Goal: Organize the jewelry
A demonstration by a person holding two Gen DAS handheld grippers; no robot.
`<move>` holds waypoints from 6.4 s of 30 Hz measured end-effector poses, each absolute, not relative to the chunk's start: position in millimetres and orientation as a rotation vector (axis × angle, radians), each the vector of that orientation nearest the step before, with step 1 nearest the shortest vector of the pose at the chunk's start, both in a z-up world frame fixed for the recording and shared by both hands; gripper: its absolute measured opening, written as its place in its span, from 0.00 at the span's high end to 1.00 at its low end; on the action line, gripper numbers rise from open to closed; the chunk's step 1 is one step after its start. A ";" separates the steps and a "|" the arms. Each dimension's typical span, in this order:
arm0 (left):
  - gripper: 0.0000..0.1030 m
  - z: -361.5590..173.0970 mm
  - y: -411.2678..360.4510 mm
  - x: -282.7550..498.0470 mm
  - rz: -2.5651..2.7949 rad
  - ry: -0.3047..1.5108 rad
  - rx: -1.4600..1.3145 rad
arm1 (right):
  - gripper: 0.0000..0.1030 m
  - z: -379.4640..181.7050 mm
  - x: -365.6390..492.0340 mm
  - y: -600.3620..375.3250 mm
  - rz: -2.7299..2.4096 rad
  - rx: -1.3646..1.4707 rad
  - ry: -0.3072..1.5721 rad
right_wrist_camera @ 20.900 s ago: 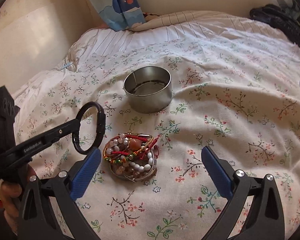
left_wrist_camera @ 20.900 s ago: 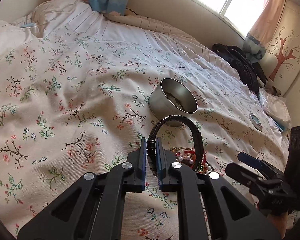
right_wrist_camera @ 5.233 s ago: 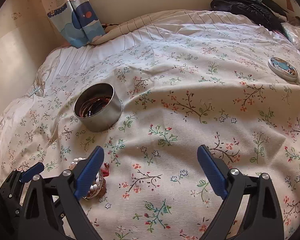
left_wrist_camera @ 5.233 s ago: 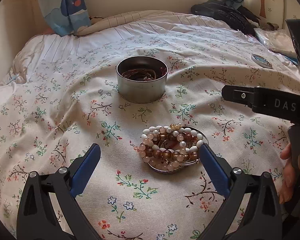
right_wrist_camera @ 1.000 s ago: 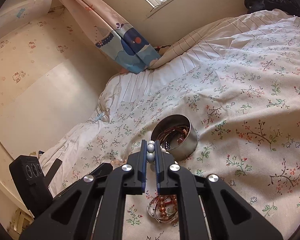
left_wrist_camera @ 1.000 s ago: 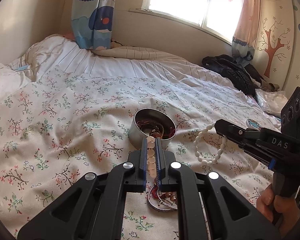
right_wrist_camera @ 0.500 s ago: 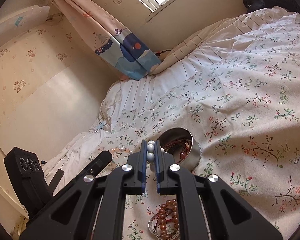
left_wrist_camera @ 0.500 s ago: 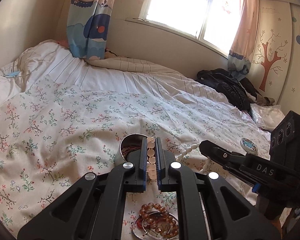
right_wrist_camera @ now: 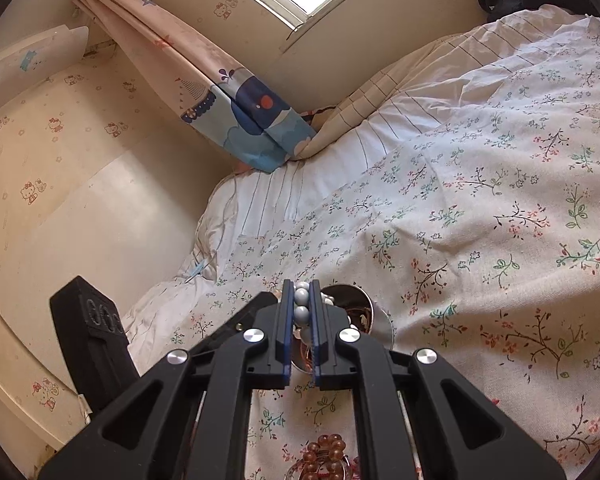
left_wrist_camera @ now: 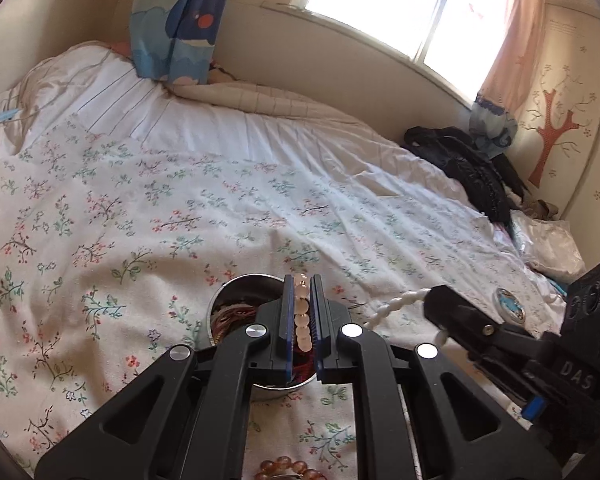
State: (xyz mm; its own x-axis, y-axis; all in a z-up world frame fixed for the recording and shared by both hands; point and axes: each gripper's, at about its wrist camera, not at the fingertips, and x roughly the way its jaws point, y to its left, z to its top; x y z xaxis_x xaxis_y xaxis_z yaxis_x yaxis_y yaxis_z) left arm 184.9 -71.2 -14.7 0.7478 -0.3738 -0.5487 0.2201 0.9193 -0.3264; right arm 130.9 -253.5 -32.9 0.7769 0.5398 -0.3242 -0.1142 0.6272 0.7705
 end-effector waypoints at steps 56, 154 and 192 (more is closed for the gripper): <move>0.14 -17.7 -30.4 131.8 0.002 0.680 0.008 | 0.15 -46.1 105.7 -226.1 0.080 0.462 0.798; 1.00 -71.0 -128.5 97.4 -0.494 0.878 0.225 | 0.07 -102.7 93.0 -255.4 -0.287 0.315 1.096; 0.95 -67.2 -16.2 121.5 -0.177 0.946 -0.082 | 0.07 -76.1 74.9 -234.7 -0.098 0.338 0.969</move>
